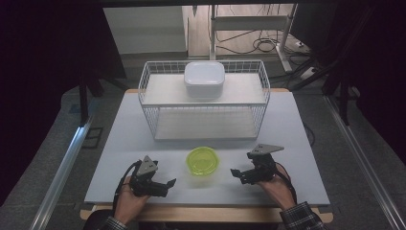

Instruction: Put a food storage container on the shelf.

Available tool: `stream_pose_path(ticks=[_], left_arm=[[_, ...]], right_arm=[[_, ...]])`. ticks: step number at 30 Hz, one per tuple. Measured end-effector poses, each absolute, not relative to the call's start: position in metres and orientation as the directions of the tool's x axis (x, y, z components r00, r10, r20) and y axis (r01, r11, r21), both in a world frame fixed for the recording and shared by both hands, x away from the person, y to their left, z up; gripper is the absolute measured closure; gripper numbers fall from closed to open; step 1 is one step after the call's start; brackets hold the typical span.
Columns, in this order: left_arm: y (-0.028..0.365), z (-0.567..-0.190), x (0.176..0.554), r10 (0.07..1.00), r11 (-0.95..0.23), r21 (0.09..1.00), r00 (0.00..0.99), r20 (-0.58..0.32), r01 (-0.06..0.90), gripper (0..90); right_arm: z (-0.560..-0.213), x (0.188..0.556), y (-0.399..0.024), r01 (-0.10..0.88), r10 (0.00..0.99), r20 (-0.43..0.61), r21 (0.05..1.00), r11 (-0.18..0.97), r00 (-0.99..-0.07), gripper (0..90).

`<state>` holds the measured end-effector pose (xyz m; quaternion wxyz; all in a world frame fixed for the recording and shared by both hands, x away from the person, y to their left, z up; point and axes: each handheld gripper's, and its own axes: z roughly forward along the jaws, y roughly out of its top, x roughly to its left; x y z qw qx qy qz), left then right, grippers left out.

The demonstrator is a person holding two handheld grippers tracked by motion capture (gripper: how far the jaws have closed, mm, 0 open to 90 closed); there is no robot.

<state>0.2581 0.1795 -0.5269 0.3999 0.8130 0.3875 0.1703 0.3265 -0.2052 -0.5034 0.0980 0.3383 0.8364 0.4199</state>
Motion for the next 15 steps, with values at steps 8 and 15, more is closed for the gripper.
stream_pose_path(ticks=[8, 15], left_arm=[[0.18, -0.527, 0.258, 0.766, -0.383, 0.783, 0.643, -0.028, 0.491, 4.2], [0.179, -0.529, 0.259, 0.763, -0.39, 0.779, 0.646, -0.025, 0.491, 4.1]], right_arm=[[-0.497, 0.33, -0.193, 0.512, 0.627, 0.171, 0.752, 0.416, -0.76, 3.8], [-0.489, 0.339, -0.189, 0.566, 0.625, 0.244, 0.726, 0.39, -0.742, 10.0]])
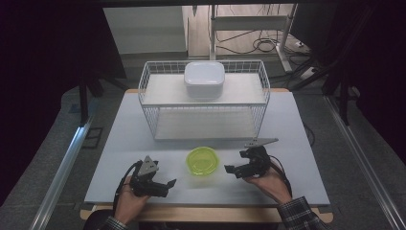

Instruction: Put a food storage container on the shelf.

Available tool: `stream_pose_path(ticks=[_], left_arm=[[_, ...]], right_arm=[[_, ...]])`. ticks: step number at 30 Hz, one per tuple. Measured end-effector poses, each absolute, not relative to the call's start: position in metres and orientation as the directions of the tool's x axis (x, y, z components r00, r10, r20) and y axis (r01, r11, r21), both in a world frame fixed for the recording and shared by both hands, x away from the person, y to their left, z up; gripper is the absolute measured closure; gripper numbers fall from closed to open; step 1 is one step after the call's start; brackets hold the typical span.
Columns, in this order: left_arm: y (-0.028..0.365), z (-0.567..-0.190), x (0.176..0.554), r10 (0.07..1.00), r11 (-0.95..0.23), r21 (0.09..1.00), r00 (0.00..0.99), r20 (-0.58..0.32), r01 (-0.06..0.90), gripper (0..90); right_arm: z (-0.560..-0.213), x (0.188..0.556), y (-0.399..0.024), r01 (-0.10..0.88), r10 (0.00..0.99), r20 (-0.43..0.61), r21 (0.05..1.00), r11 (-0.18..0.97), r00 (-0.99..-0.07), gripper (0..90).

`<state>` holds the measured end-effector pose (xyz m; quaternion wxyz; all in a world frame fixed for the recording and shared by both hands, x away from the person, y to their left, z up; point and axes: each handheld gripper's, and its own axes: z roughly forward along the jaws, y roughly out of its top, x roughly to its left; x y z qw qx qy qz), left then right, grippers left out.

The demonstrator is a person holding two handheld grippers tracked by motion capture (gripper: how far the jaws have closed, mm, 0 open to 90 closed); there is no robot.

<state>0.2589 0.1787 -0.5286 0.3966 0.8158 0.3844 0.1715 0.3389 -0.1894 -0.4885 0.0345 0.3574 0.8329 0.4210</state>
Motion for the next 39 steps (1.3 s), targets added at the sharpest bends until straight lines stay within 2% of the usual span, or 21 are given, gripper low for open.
stream_pose_path(ticks=[5, 19, 26, 36, 39], left_arm=[[0.179, -0.529, 0.259, 0.763, -0.391, 0.778, 0.646, -0.024, 0.491, 4.1], [0.178, -0.53, 0.259, 0.758, -0.399, 0.774, 0.652, -0.024, 0.492, 4.2], [0.177, -0.53, 0.259, 0.753, -0.408, 0.771, 0.658, -0.02, 0.49, 4.2], [0.176, -0.531, 0.259, 0.744, -0.418, 0.767, 0.668, -0.018, 0.486, 4.3], [0.175, -0.531, 0.259, 0.741, -0.424, 0.764, 0.671, -0.016, 0.486, 4.4]], right_arm=[[-0.483, 0.35, -0.19, 0.603, 0.604, 0.316, 0.712, 0.358, -0.731, 16.6], [-0.478, 0.373, -0.17, 0.659, 0.586, 0.394, 0.667, 0.347, -0.708, 41.8], [-0.484, 0.382, -0.159, 0.7, 0.561, 0.462, 0.628, 0.34, -0.687, 53.8], [-0.495, 0.39, -0.147, 0.751, 0.547, 0.532, 0.571, 0.332, -0.646, 66.2], [-0.497, 0.392, -0.147, 0.772, 0.539, 0.566, 0.553, 0.313, -0.624, 73.0]])
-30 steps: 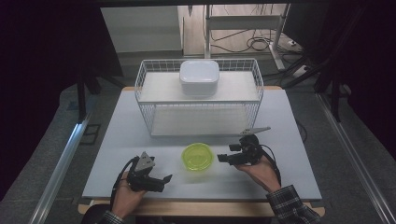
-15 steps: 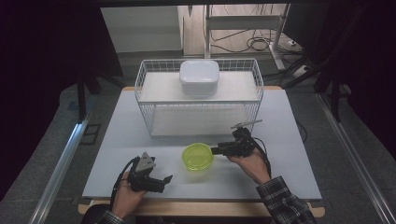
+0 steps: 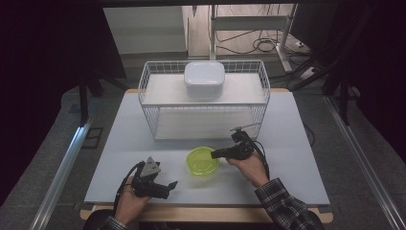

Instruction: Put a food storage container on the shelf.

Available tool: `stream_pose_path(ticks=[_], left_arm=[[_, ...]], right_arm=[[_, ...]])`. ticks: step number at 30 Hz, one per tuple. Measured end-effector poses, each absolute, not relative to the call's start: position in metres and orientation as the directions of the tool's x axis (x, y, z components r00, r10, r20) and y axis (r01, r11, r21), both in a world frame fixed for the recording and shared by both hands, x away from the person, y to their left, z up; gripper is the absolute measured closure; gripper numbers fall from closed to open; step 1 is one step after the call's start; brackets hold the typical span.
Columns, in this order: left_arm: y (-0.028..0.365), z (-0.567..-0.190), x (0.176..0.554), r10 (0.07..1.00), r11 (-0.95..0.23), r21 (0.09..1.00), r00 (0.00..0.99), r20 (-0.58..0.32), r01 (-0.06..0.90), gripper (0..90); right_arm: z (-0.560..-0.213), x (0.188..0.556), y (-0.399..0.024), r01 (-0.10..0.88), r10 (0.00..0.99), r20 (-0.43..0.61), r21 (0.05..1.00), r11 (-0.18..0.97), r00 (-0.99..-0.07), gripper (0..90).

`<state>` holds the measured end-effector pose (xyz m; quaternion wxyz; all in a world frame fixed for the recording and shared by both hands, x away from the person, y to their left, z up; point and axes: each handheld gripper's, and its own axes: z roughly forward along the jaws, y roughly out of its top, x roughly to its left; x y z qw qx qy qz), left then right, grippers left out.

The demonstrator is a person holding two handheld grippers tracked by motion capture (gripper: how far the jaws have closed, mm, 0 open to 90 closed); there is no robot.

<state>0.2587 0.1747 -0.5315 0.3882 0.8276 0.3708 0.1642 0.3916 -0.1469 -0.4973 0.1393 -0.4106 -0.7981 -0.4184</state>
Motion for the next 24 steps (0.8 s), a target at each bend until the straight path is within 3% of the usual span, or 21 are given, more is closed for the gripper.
stream_pose_path(ticks=[3, 24], left_arm=[[0.174, -0.532, 0.259, 0.738, -0.431, 0.762, 0.674, -0.011, 0.484, 4.3], [0.175, -0.531, 0.259, 0.742, -0.429, 0.763, 0.67, -0.008, 0.484, 4.4]], right_arm=[[-0.5, 0.394, -0.147, 0.793, 0.524, 0.603, 0.529, 0.301, -0.601, 79.7], [-0.485, 0.39, -0.15, 0.791, 0.471, 0.643, 0.556, 0.253, -0.603, 82.3]])
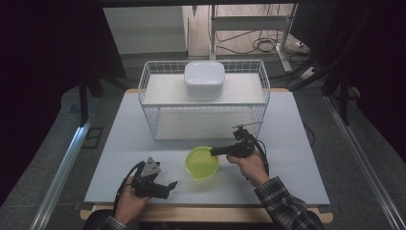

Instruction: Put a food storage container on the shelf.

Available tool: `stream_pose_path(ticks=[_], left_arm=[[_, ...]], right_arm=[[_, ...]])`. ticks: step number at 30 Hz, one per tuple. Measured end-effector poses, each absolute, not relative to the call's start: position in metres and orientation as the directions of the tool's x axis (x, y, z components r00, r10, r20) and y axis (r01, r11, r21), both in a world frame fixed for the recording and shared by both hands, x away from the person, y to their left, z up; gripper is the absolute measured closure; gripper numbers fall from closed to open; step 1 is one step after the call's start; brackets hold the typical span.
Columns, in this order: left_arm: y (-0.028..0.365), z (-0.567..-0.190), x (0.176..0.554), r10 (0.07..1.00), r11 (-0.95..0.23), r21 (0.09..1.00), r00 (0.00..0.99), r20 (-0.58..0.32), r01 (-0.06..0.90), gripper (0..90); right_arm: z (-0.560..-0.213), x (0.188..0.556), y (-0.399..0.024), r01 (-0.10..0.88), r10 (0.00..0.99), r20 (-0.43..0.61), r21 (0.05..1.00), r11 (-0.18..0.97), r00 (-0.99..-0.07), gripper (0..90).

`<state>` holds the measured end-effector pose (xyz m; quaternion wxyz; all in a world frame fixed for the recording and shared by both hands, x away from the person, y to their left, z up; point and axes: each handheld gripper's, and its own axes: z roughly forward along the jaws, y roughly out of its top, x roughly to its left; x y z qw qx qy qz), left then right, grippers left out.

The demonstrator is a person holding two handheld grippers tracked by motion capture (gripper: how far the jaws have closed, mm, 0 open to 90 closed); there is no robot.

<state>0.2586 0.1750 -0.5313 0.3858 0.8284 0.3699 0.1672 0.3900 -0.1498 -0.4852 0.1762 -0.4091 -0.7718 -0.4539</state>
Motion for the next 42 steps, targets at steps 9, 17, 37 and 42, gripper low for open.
stream_pose_path(ticks=[9, 17, 37, 42], left_arm=[[0.175, -0.531, 0.259, 0.745, -0.423, 0.765, 0.667, -0.011, 0.485, 4.5], [0.176, -0.531, 0.259, 0.748, -0.42, 0.767, 0.664, -0.01, 0.485, 4.4], [0.179, -0.53, 0.26, 0.757, -0.399, 0.776, 0.653, -0.024, 0.49, 4.2], [0.178, -0.53, 0.26, 0.757, -0.397, 0.776, 0.653, -0.024, 0.49, 4.2]], right_arm=[[-0.475, 0.39, -0.158, 0.802, 0.443, 0.677, 0.563, 0.201, -0.587, 82.3], [-0.45, 0.388, -0.165, 0.795, 0.416, 0.69, 0.586, 0.16, -0.593, 82.3], [-0.392, 0.396, -0.174, 0.772, 0.38, 0.695, 0.63, 0.087, -0.611, 82.4], [-0.376, 0.399, -0.177, 0.766, 0.37, 0.698, 0.639, 0.063, -0.613, 82.3]])
